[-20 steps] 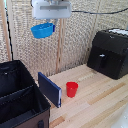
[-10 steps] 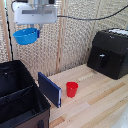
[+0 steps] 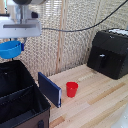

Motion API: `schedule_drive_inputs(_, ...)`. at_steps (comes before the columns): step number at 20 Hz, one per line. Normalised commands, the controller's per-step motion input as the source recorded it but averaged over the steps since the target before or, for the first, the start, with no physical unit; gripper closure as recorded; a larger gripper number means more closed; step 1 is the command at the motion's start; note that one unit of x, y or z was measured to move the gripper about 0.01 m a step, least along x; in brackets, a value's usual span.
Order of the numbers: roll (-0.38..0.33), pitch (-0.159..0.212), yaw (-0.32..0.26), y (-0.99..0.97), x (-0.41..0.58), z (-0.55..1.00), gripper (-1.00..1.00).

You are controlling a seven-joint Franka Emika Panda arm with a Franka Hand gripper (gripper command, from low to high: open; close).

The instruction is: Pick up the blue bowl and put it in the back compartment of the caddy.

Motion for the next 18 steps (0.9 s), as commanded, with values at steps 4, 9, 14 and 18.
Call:
schedule_drive_inputs(4,-0.136,-0.012,0.028,0.44,0.181,-0.38,1.00)
schedule_drive_inputs(9,-0.041,-0.111,0.002,0.06,0.130,0.19,-1.00)
schedule_drive_inputs(14,0.019,-0.147,-0.005,-0.26,0.210,0.72,-1.00)
schedule_drive_inputs(18,-0.009,-0.209,0.000,-0.34,0.329,0.58,-1.00)
